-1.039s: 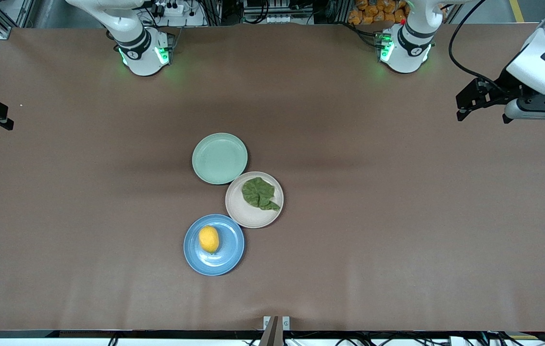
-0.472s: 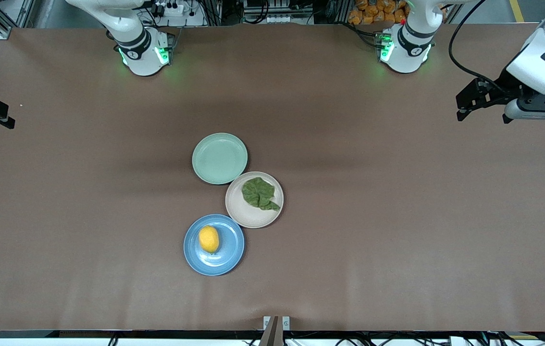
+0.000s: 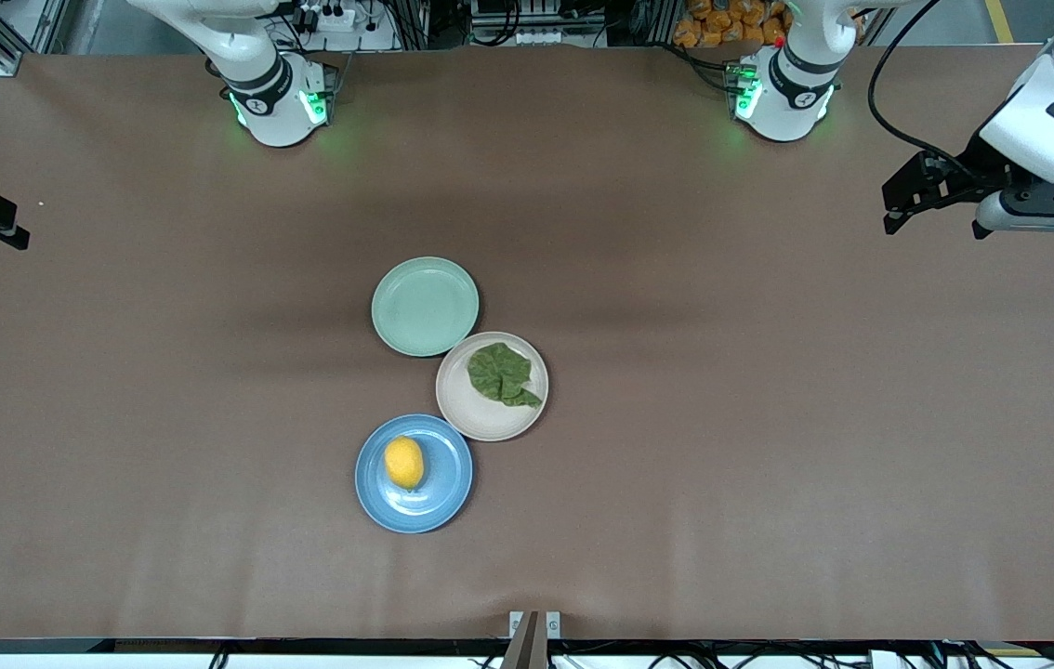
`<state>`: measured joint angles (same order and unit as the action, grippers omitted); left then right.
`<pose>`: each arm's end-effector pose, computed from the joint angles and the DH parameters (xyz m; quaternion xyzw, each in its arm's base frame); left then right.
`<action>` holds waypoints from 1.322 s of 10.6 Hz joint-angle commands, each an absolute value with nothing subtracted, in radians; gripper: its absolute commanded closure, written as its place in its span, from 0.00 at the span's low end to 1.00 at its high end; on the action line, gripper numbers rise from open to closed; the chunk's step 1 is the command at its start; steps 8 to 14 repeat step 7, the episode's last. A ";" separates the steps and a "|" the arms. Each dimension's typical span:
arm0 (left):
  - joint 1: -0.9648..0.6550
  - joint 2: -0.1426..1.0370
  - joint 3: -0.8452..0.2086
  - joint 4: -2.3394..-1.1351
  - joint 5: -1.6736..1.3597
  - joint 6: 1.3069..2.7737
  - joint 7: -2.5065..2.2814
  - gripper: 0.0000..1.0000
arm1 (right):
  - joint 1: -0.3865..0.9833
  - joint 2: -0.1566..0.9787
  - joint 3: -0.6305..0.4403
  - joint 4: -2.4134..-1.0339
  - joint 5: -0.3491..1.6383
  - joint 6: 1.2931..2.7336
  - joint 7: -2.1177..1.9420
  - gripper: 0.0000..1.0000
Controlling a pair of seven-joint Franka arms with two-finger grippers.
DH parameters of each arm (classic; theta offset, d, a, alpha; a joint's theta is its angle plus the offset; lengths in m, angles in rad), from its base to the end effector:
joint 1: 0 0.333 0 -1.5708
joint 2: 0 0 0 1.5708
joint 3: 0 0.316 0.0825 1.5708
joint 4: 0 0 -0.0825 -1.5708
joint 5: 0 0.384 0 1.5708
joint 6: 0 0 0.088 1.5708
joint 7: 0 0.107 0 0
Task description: Place lemon and lettuce in plates
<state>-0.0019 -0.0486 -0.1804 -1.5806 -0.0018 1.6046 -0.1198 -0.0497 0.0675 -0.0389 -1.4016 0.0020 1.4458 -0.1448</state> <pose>0.5338 -0.1013 0.6492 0.9989 -0.0313 0.0360 0.0020 0.5606 -0.0487 0.6548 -0.9995 -0.0282 0.0116 0.0010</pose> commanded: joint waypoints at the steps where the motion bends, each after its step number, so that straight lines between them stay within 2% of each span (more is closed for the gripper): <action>1: 0.003 -0.038 -0.183 -1.554 0.005 1.580 -0.097 0.00 | -0.060 0.069 -0.034 -1.391 0.021 1.440 -0.135 0.00; 14: 0.000 -0.037 -0.187 -1.554 -0.020 1.580 -0.100 0.00 | -0.060 0.069 -0.034 -1.391 0.021 1.442 -0.138 0.00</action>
